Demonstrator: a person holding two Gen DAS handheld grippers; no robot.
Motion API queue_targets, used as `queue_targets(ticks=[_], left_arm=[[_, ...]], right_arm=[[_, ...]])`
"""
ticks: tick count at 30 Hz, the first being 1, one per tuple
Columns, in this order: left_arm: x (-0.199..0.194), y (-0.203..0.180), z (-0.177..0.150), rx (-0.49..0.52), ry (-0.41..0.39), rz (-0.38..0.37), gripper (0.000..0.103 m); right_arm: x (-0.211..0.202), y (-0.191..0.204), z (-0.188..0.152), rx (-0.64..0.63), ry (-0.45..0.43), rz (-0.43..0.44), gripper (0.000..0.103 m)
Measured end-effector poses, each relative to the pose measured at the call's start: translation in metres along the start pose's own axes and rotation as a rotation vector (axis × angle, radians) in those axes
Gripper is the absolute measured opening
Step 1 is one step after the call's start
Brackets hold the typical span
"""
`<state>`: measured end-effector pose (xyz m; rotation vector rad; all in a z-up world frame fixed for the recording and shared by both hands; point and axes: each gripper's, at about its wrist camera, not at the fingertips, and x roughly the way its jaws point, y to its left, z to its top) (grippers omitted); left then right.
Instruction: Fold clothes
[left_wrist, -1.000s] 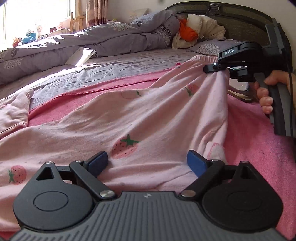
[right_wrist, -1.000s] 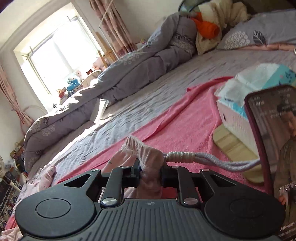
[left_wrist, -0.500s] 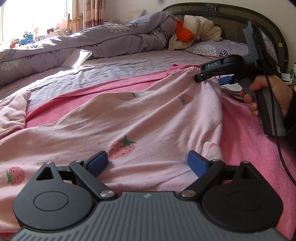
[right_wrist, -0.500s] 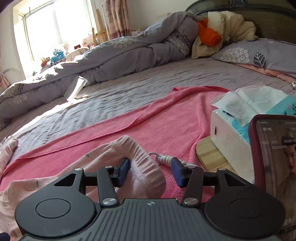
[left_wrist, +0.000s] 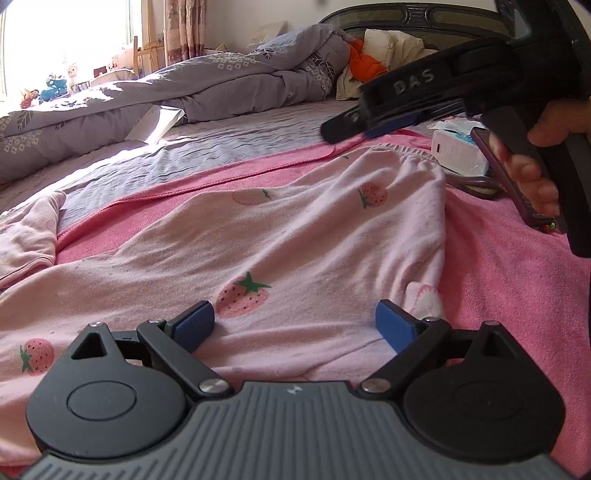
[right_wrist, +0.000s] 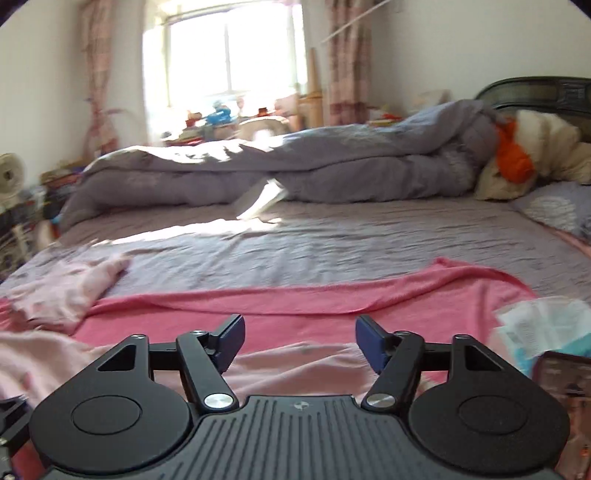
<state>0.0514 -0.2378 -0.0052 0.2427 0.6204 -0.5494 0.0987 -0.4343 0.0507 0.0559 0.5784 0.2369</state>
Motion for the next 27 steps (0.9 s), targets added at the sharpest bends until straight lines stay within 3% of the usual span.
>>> queue_targets(ticks=[2,3,5,9,13,16,19,22,25,27], left_arm=[[-0.002,-0.007,0.000,0.039,-0.011,0.014,0.095],[-0.003,-0.010,-0.001,0.059,-0.016,0.016,0.095],[-0.004,-0.013,-0.001,0.076,-0.012,-0.030,0.095],[0.001,-0.004,-0.001,0.029,0.005,-0.085,0.095],[0.000,0.005,0.000,-0.010,0.002,-0.138,0.095],[-0.008,0.017,-0.001,-0.071,-0.007,-0.216,0.096],[-0.032,0.029,-0.008,-0.147,-0.011,-0.285,0.096],[-0.074,0.046,-0.029,-0.189,-0.029,-0.298,0.099],[-0.120,0.075,-0.051,-0.214,-0.047,-0.135,0.102],[-0.142,0.100,-0.059,-0.249,-0.056,-0.003,0.102]], right_arm=[[0.025,0.038,-0.007,-0.101,0.129,0.118,0.039],[0.043,0.056,-0.011,-0.175,0.182,0.137,0.033],[0.079,0.086,-0.019,-0.313,0.245,0.114,0.030],[0.130,0.100,0.005,-0.289,0.216,0.068,0.031],[0.164,0.104,0.010,-0.238,0.181,-0.047,0.038],[0.144,0.100,0.016,-0.200,0.192,-0.014,0.038],[0.098,0.095,0.021,-0.207,0.125,0.042,0.039],[0.056,0.096,0.023,-0.198,0.068,0.090,0.042],[0.033,0.117,0.005,-0.207,0.067,0.206,0.042],[0.035,0.138,-0.019,-0.239,0.106,0.243,0.049]])
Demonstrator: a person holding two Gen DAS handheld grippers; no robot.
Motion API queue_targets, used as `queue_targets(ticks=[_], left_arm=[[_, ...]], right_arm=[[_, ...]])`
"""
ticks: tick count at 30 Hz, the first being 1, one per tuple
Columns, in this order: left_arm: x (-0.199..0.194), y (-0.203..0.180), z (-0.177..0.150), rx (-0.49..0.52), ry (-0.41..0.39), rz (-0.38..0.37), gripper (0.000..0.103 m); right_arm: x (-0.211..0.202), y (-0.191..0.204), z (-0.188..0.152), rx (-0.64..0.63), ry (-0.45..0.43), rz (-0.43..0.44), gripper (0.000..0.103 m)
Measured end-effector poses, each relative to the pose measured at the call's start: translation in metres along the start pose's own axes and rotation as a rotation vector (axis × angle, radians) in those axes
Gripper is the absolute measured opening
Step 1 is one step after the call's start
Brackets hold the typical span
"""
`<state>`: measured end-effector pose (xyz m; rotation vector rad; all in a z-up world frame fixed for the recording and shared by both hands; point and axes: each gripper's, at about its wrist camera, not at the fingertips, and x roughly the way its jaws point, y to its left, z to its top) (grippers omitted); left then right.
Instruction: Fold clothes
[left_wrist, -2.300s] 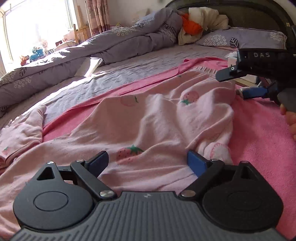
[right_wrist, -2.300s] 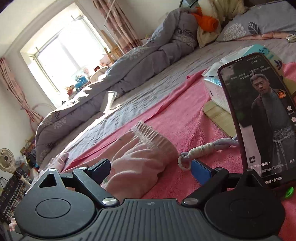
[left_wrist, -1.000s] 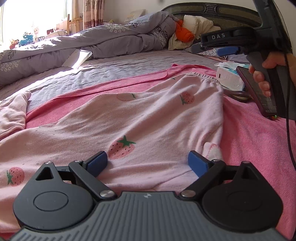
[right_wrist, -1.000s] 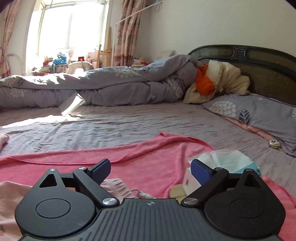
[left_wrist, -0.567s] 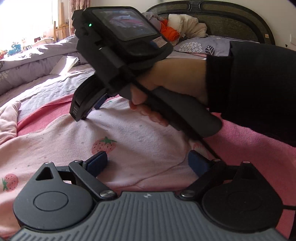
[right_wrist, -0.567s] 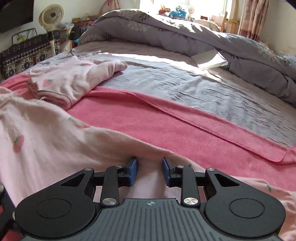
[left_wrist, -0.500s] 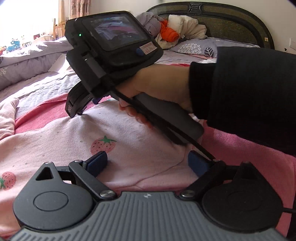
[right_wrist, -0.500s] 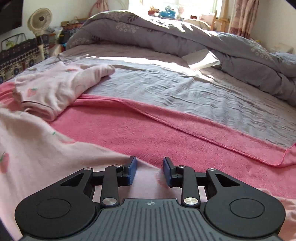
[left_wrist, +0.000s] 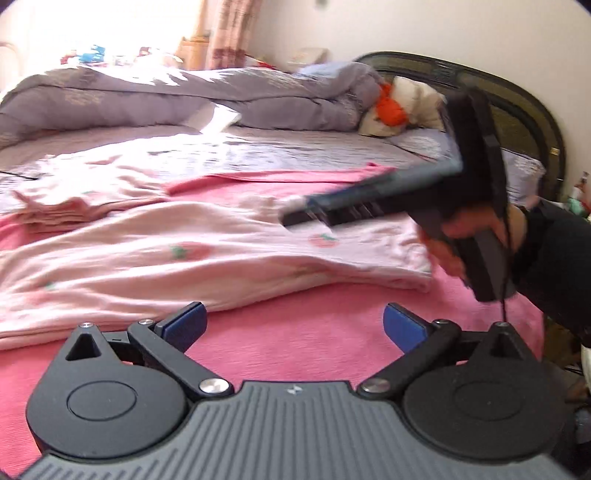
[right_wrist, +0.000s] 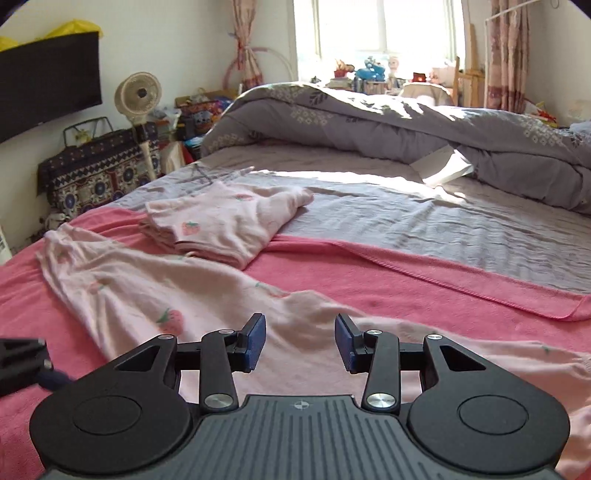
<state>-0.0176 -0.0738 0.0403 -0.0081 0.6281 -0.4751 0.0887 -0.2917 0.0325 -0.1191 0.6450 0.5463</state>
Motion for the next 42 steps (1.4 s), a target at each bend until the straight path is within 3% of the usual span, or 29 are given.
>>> queue_targets(ticks=[2,4,6,7,10,12,14,18,22,26,29,32,38,40,42], left_arm=[[-0.013,0.029,0.007,-0.049,-0.021,0.136,0.102],[-0.014,0.056,0.019,-0.083,-0.013,0.301,0.102],[-0.011,0.082,0.022,-0.063,0.001,0.445,0.102],[-0.010,0.096,0.024,-0.052,0.007,0.517,0.102],[0.011,0.153,-0.005,-0.015,0.153,0.748,0.103],[-0.016,0.196,-0.019,-0.237,0.060,0.573,0.103],[-0.028,0.207,-0.025,-0.306,-0.002,0.533,0.103],[-0.027,0.201,-0.027,-0.268,0.013,0.563,0.103],[-0.032,0.204,-0.026,-0.308,-0.021,0.527,0.103],[-0.033,0.208,-0.025,-0.329,-0.038,0.508,0.103],[-0.031,0.206,-0.025,-0.320,-0.031,0.516,0.103],[-0.030,0.204,-0.024,-0.316,-0.030,0.521,0.103],[-0.030,0.204,-0.024,-0.319,-0.035,0.520,0.103],[-0.030,0.204,-0.024,-0.321,-0.037,0.517,0.103],[-0.031,0.205,-0.025,-0.324,-0.040,0.513,0.103]], right_arm=[[0.019,0.025,-0.021,-0.025,0.056,-0.008,0.061],[0.026,0.037,-0.030,-0.048,0.034,-0.069,0.067],[0.028,0.035,-0.029,-0.015,0.035,-0.101,0.083],[0.029,0.030,-0.030,0.013,0.038,-0.097,0.084],[0.030,0.025,-0.030,0.036,0.040,-0.082,0.085],[0.030,0.031,-0.030,0.011,0.046,-0.114,0.088],[0.029,0.031,-0.025,0.026,0.066,-0.144,0.092],[0.021,0.034,-0.010,0.109,0.062,-0.166,0.090],[0.019,0.053,0.020,0.236,-0.022,-0.063,0.090],[0.063,0.100,0.042,0.150,-0.052,0.017,0.092],[0.115,0.124,0.024,0.075,0.051,-0.050,0.103],[0.112,0.136,0.024,0.032,0.053,-0.102,0.103],[0.107,0.122,0.042,0.243,0.037,-0.027,0.100],[0.131,0.132,0.048,0.179,0.087,-0.048,0.103],[0.150,0.146,0.046,0.047,0.061,-0.120,0.103]])
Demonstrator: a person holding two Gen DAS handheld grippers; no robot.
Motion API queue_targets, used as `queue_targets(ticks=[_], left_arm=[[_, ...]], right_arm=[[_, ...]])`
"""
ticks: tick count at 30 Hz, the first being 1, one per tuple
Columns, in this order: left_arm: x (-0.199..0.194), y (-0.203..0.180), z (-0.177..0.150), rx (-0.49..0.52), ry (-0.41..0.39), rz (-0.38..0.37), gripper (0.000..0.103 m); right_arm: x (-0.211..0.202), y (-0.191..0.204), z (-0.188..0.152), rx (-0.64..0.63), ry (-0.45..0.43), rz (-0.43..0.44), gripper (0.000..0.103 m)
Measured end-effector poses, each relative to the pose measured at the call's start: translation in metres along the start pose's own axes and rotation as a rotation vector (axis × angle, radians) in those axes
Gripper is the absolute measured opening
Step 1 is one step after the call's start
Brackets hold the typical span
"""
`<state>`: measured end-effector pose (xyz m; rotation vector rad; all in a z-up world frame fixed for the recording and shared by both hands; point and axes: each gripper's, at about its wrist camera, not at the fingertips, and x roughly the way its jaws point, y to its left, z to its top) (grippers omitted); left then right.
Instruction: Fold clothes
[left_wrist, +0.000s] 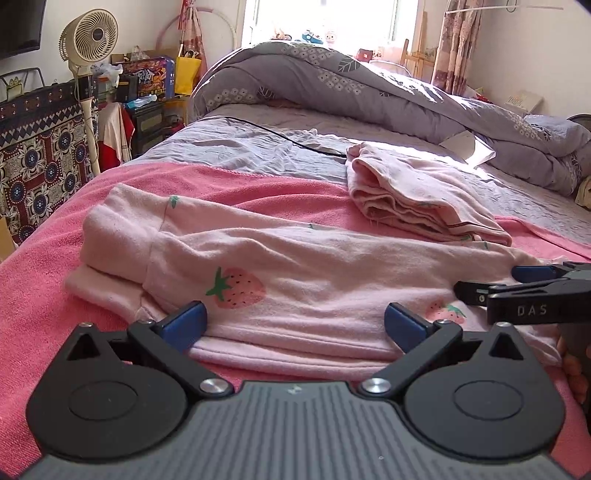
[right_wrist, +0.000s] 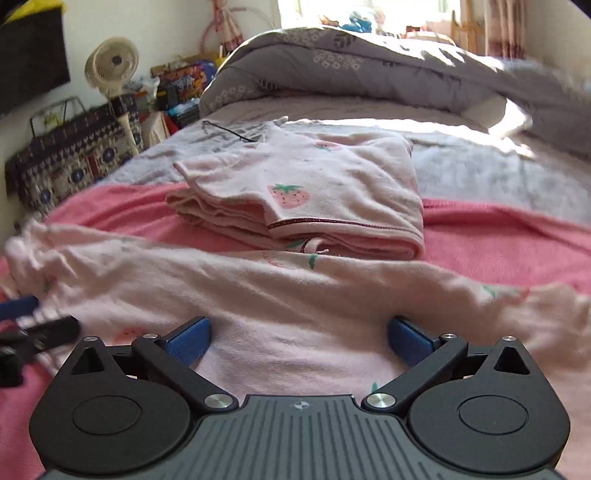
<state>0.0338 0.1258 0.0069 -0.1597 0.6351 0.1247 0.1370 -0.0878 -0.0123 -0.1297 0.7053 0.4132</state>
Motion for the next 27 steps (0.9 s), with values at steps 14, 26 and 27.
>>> queue_targets(ticks=[14,26,27], left_arm=[[-0.001,0.006,0.000,-0.030,-0.008,-0.024,0.103],[-0.001,0.005,0.001,-0.038,-0.009,-0.028,0.103],[-0.002,0.004,0.002,-0.036,-0.009,-0.025,0.103]], right_arm=[[-0.082,-0.016,-0.036,0.029,0.051,0.093,0.103],[-0.230,-0.121,-0.147,0.310,-0.124,0.190,0.103],[-0.240,-0.143,-0.154,0.388,-0.169,0.155,0.103]])
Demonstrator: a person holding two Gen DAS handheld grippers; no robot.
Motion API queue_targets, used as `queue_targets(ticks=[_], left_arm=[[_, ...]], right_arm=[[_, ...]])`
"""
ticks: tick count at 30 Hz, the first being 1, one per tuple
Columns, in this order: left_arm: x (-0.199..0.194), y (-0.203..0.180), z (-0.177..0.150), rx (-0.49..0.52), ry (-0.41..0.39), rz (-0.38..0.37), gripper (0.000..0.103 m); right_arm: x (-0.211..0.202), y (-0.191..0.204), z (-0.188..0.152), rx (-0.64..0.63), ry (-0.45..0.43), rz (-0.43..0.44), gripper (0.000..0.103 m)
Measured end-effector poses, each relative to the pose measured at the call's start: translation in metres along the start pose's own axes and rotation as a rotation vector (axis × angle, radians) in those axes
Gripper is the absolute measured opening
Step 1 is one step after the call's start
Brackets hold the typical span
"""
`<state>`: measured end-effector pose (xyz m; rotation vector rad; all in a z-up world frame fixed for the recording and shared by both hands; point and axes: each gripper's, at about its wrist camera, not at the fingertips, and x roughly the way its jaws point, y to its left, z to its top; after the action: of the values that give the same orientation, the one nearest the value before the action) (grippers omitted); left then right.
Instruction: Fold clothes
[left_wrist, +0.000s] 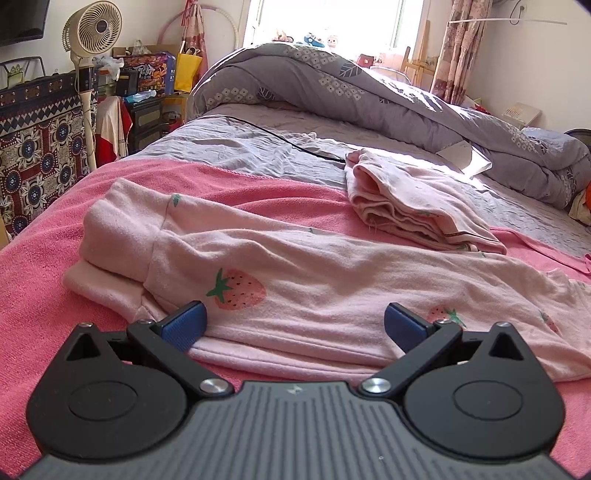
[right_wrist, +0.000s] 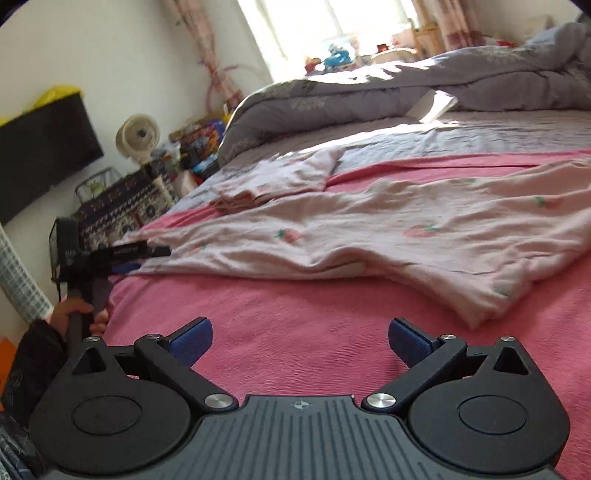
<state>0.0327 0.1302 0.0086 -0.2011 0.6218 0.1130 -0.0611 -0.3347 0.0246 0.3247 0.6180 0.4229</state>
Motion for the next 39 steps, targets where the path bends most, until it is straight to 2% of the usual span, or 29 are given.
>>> queue_targets(ticks=[3,6,9,12,14,16,17,21,22,23,24,25,26,27,28,30,32,33,34,35,36,39], left_arm=[[0.001,-0.003,0.000,0.007,0.005,0.013,0.103],[0.002,-0.005,0.000,0.016,0.009,0.024,0.103],[0.000,-0.004,0.000,0.011,0.002,0.021,0.103],[-0.005,-0.001,-0.002,-0.007,-0.027,0.019,0.103],[-0.020,0.000,-0.006,-0.017,-0.118,0.016,0.103],[-0.034,0.008,-0.009,-0.054,-0.212,-0.043,0.103],[-0.035,0.013,-0.008,-0.088,-0.221,-0.048,0.103],[-0.009,0.034,-0.001,-0.226,-0.078,0.013,0.103],[-0.009,0.035,-0.002,-0.227,-0.078,0.012,0.103],[-0.009,0.035,-0.003,-0.226,-0.081,0.011,0.103],[-0.010,0.035,-0.004,-0.227,-0.087,0.009,0.103],[-0.010,0.037,-0.005,-0.235,-0.093,0.000,0.103],[-0.011,0.039,-0.005,-0.248,-0.100,-0.013,0.103],[-0.014,0.045,-0.007,-0.277,-0.114,-0.040,0.103],[-0.015,0.049,-0.008,-0.305,-0.126,-0.063,0.103],[-0.023,0.064,-0.011,-0.387,-0.174,-0.125,0.103],[-0.033,0.077,-0.017,-0.457,-0.232,-0.131,0.100],[-0.040,0.080,-0.020,-0.481,-0.262,-0.087,0.100],[-0.049,0.082,-0.022,-0.498,-0.286,-0.011,0.100],[-0.062,0.084,-0.027,-0.518,-0.334,0.093,0.100],[-0.074,0.085,-0.031,-0.539,-0.395,0.157,0.102],[-0.103,0.093,-0.045,-0.602,-0.551,0.272,0.102]], right_arm=[[-0.034,-0.066,0.012,0.217,-0.159,-0.092,0.103],[-0.046,-0.125,0.025,0.363,-0.257,-0.188,0.103],[-0.040,-0.163,0.036,0.451,-0.278,-0.259,0.103],[-0.025,-0.183,0.047,0.468,-0.302,-0.287,0.103],[-0.009,-0.194,0.057,0.502,-0.315,-0.281,0.103],[0.005,-0.206,0.064,0.546,-0.320,-0.279,0.103],[0.014,-0.213,0.069,0.566,-0.321,-0.291,0.103],[0.041,-0.216,0.082,0.541,-0.294,-0.346,0.103],[0.047,-0.215,0.085,0.527,-0.284,-0.363,0.101],[0.051,-0.212,0.087,0.517,-0.280,-0.381,0.095],[0.053,-0.211,0.087,0.519,-0.274,-0.384,0.065],[0.054,-0.210,0.088,0.532,-0.266,-0.384,0.050],[0.054,-0.209,0.088,0.544,-0.261,-0.393,0.036],[0.053,-0.208,0.088,0.557,-0.256,-0.402,0.029],[0.052,-0.205,0.090,0.546,-0.254,-0.409,0.024],[0.049,-0.179,0.099,0.439,-0.254,-0.445,0.021],[0.051,-0.137,0.112,0.315,-0.254,-0.433,0.019],[0.053,-0.114,0.119,0.252,-0.254,-0.418,0.018],[0.055,-0.090,0.126,0.190,-0.254,-0.403,0.017],[0.062,-0.061,0.134,0.123,-0.251,-0.372,0.017],[0.073,-0.026,0.142,0.052,-0.248,-0.328,0.017],[0.116,0.082,0.152,-0.130,-0.206,-0.176,0.017]])
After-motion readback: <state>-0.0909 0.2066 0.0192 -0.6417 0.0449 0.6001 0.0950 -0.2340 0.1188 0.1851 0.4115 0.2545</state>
